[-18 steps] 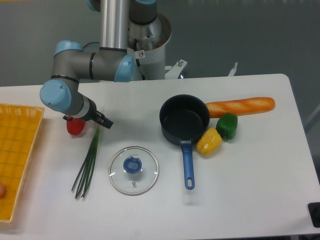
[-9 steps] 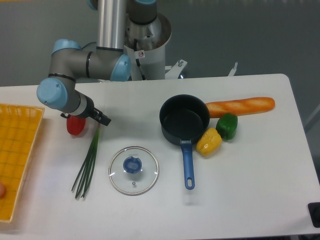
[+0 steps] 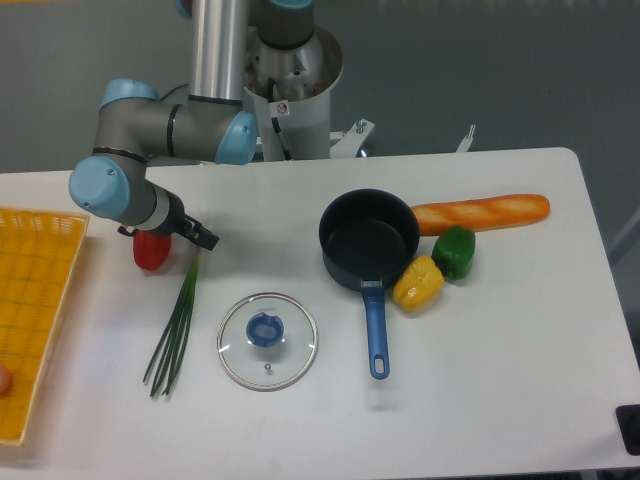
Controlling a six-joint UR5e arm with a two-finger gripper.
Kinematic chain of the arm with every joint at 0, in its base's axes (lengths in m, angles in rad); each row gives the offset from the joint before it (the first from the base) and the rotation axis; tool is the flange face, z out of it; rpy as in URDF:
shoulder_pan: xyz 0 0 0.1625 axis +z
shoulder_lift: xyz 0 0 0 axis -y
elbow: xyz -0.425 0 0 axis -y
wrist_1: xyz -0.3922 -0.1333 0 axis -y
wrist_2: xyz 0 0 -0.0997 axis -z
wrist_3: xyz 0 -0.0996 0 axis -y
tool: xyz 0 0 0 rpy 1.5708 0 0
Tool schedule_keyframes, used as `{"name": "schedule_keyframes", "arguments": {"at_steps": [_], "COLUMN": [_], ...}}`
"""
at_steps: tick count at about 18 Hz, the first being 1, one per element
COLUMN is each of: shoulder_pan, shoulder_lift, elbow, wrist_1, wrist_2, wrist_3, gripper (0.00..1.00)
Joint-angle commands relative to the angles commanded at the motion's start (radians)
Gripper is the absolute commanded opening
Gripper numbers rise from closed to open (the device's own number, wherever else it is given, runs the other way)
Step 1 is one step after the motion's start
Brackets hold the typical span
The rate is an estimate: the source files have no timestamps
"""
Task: Pick up the green onion
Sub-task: 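Lower the gripper onto the green onion tops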
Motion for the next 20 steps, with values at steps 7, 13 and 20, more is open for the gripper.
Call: {"name": "schedule_keyframes", "arguments": {"at_steps": [7, 13, 20], "shoulder_pan": [0.0, 0.0, 0.002], "shoulder_lift": [-0.037, -0.035, -0.034], "elbow": [0.002, 0.0, 0.003], "wrist_1": [0.005, 0.005, 0.005], "wrist_2": [0.02, 0.02, 0.02], "wrist_3": [0.0, 0.002, 0.006], "gripper": [1.0, 0.99, 0.78]}}
